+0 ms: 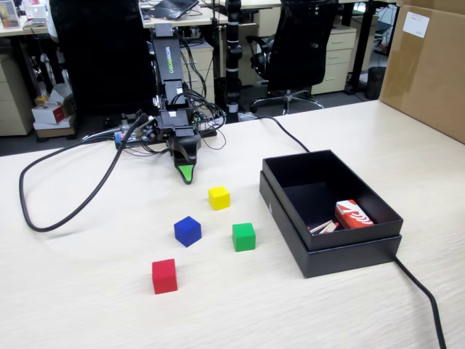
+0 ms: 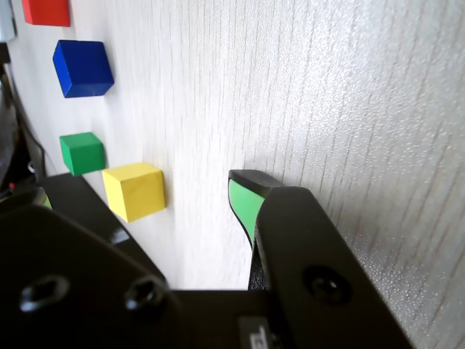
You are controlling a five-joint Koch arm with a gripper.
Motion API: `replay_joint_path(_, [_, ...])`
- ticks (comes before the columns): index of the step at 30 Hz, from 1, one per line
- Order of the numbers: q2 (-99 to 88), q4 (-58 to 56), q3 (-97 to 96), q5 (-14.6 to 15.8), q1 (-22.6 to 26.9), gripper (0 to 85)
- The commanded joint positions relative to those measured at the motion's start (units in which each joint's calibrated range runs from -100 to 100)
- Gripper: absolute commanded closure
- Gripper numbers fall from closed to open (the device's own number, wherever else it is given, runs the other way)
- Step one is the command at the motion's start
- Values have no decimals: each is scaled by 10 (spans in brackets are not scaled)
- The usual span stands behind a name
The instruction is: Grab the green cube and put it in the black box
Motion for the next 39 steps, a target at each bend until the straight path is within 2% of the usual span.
replay_joint_path(1, [0, -23, -5, 1, 0, 372])
replay_joint_path(26, [0, -33, 5, 7, -7, 375])
replay_joint_path(32, [0, -179, 102, 21, -6, 375])
replay_joint_path(36, [0, -338, 236, 44, -6, 376])
replay_joint_path(39, [6, -409, 336, 52, -5, 380])
